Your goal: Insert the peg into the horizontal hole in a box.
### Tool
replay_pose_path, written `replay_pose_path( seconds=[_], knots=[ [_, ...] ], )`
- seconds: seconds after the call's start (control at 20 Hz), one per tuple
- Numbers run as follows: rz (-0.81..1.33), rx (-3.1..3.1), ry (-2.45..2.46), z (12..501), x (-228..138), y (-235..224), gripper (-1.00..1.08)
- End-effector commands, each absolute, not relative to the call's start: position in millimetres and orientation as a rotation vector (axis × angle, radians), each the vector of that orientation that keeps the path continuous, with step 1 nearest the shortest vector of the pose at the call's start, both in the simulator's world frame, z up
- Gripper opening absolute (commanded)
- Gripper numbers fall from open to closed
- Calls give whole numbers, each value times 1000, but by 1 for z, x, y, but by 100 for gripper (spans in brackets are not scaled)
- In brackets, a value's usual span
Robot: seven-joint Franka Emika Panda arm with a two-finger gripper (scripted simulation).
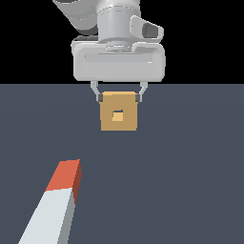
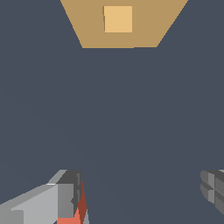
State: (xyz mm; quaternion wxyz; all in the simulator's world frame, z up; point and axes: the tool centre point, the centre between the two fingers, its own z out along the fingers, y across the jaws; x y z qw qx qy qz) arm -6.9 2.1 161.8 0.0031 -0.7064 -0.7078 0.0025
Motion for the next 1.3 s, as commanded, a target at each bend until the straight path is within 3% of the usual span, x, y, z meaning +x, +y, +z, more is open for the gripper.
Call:
replay_pose_path(
  seconds=[0.0,0.55,1.25],
  knots=[
    [8,-2215,-2219,162,-7,2,100],
    [7,-2187,-2249,147,-24,-29,100],
    [3,-2087,-2347,96,-74,-141,100]
  ],
)
